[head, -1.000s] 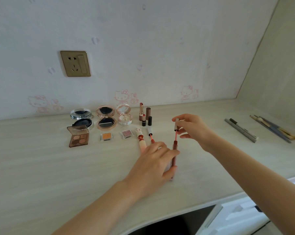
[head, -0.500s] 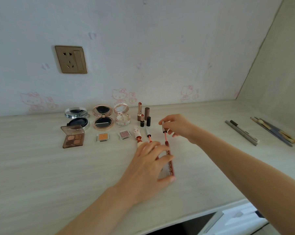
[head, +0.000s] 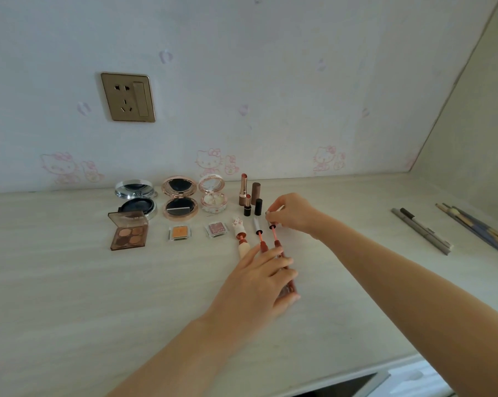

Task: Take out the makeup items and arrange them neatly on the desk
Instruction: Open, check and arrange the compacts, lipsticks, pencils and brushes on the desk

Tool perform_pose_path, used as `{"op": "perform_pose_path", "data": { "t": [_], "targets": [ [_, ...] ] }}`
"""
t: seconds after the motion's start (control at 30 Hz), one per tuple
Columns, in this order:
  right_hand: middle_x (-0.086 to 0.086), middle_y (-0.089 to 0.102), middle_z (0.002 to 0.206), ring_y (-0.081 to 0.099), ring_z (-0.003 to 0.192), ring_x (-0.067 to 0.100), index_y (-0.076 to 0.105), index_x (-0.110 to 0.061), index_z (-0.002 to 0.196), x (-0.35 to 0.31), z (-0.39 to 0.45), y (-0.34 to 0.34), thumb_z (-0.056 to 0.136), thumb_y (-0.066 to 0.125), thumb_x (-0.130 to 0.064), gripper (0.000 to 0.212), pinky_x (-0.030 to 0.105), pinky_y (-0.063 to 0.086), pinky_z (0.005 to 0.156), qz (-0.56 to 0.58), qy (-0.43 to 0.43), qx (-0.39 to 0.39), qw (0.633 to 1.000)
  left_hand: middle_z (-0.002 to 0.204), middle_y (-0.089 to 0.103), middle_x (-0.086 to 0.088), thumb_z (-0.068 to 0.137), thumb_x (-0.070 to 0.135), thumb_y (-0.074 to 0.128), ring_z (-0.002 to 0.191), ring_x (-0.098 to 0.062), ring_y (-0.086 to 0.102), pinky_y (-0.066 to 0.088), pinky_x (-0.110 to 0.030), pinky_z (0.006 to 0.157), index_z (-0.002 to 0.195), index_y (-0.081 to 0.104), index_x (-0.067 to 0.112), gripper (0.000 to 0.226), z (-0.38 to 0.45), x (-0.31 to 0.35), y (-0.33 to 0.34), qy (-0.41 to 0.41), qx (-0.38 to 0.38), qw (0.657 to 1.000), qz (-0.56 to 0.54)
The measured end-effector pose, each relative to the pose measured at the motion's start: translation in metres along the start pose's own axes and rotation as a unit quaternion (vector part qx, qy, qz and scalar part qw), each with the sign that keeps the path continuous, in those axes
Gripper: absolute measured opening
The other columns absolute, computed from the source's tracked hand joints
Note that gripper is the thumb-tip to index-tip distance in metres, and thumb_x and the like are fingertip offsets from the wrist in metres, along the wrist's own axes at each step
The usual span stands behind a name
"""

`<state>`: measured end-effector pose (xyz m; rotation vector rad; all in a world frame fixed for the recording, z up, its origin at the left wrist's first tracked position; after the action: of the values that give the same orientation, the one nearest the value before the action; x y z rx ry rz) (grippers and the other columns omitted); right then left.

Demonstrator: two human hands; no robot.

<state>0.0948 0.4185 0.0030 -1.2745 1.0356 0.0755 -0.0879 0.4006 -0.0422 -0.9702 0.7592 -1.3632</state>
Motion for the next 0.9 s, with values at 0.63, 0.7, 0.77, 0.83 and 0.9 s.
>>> {"op": "perform_pose_path", "data": {
  "t": [0.63,0.7,0.77,0.83,0.9],
  "targets": [
    [0.009,0.072,0.101,0.062,0.1,0.023,0.073,-0.004,0.097,-0.001,0.0047,0.0077,0.083,0.067,-0.018,0.02,0.033,0.052,0.084,-0.033,-0.004,0.011,0.999,0.121,0.064,0.012,0.084,0.05,0.043,0.119,-0.005,0.053,0.011,-0.019,0.113,0.112,0.068,0.027,0.044,-0.0004,0.0,-0.0004,-0.016,0.009,0.999,-0.037],
    [0.008,0.071,0.102,0.061,0.098,0.02,0.073,-0.005,0.099,-0.001,0.0049,0.0081,0.084,0.067,-0.02,0.021,0.029,0.05,0.08,-0.039,-0.006,0.01,0.999,0.121,0.064,0.012,0.084,0.051,0.044,0.119,-0.005,0.052,0.01,-0.018,0.113,0.112,0.068,0.027,0.044,-0.0009,0.0004,-0.0014,-0.019,0.006,0.999,-0.042],
    [0.009,0.071,0.099,0.06,0.09,0.019,0.073,-0.004,0.099,-0.0015,0.0044,0.0073,0.085,0.066,-0.021,0.023,0.03,0.05,0.079,-0.039,-0.005,0.009,0.999,0.12,0.064,0.012,0.084,0.051,0.045,0.118,-0.005,0.052,0.007,-0.017,0.113,0.112,0.068,0.027,0.044,-0.0005,0.0005,-0.0016,-0.017,0.003,0.999,-0.042],
    [0.008,0.069,0.088,0.057,0.084,0.018,0.072,-0.003,0.1,-0.0019,0.0036,0.0053,0.086,0.064,-0.021,0.024,0.031,0.052,0.074,-0.037,-0.004,0.009,0.999,0.122,0.062,0.012,0.084,0.052,0.044,0.12,-0.005,0.049,0.007,-0.018,0.113,0.113,0.066,0.027,0.044,-0.0003,0.0003,-0.0014,-0.014,0.002,0.999,-0.035],
    [0.002,0.061,0.078,0.055,0.081,0.02,0.07,-0.005,0.104,-0.0021,0.0012,0.0022,0.089,0.06,-0.022,0.024,0.024,0.046,0.061,-0.046,-0.005,0.012,0.999,0.125,0.06,0.013,0.084,0.053,0.044,0.123,-0.005,0.047,0.011,-0.02,0.113,0.115,0.065,0.028,0.045,-0.0009,-0.0003,-0.0003,-0.013,0.003,0.999,-0.029]
  ]
}}
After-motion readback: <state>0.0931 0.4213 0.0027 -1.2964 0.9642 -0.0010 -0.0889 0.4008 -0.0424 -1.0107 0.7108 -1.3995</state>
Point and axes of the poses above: each hand's wrist, its own z-axis towards the middle knuckle, its own y-axis out of the palm, x = y × z, the point moved 2 cm from there along z, towards the middle knuckle
